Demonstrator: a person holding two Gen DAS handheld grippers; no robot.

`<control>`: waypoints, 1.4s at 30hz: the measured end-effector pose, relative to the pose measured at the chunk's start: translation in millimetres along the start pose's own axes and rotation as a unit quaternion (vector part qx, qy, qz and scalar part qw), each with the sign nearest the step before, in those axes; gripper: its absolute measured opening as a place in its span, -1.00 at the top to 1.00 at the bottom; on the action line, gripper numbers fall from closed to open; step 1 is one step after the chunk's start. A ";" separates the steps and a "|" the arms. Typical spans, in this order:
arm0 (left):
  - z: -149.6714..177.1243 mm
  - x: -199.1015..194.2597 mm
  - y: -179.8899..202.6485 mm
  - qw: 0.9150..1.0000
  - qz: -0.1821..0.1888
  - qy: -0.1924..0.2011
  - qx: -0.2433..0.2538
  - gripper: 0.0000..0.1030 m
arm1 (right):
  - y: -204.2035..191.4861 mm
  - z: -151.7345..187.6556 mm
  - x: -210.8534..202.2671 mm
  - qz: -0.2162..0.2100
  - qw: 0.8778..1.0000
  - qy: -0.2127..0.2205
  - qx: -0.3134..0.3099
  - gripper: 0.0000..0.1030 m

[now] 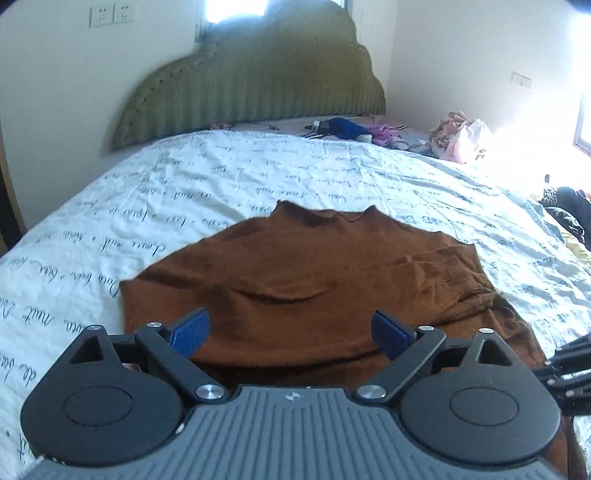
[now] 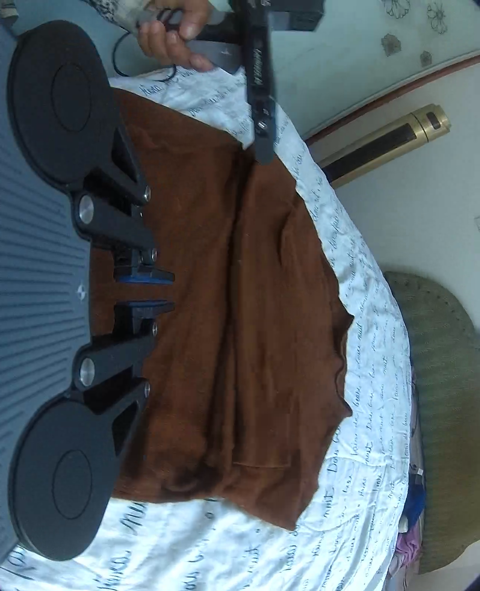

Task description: Fold small clothes

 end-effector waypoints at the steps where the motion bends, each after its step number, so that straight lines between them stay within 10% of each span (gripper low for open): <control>1: -2.8 6.0 1.5 1.000 -0.016 -0.002 0.010 -0.96 | -2.2 5.9 -5.5 0.013 1.000 0.000 -0.004 0.84; 5: 34.4 64.1 -28.2 0.989 -0.008 -0.133 -0.056 -0.69 | -7.0 23.8 -40.6 0.017 1.000 0.001 -0.015 0.84; 13: 40.1 29.8 -20.0 0.996 0.004 -0.080 -0.026 -0.75 | -5.8 68.9 -146.0 0.044 0.989 -0.102 -0.096 0.76; 17: 48.4 -4.9 17.3 0.984 0.117 -0.114 -0.066 -0.79 | -37.4 63.9 -165.1 0.019 0.991 -0.059 -0.121 -0.88; 18: 54.8 -11.9 30.9 0.979 0.142 -0.130 -0.067 -0.80 | -47.1 60.4 -159.3 -0.004 0.992 -0.038 -0.123 -0.93; 26: 105.2 -30.1 112.4 0.963 0.126 -0.179 0.154 -0.67 | -66.7 82.8 -85.4 -0.017 0.997 -0.025 -0.073 -0.90; 29: 111.9 -11.4 117.3 0.957 0.113 -0.197 0.180 0.23 | -58.7 97.1 -90.5 -0.019 0.999 -0.013 -0.042 -0.90; 30: 114.6 -5.1 114.9 0.956 0.101 -0.208 0.179 0.72 | -58.9 97.9 -92.3 -0.025 0.999 -0.004 -0.036 -0.90; 42: 126.3 -86.4 32.4 0.978 0.051 -0.188 0.073 0.81 | -62.6 96.6 -84.6 -0.039 0.999 0.023 -0.021 -0.90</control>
Point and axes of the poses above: each gripper's, at about its wrist camera, not at the fingertips, and x roughly the way its jaws point, y to its right, z to its underside, the point moved 10 cm from there along x, roughly the way its jaws point, and after that the axes turned 3 degrees about -y, right-handed, at the moved point
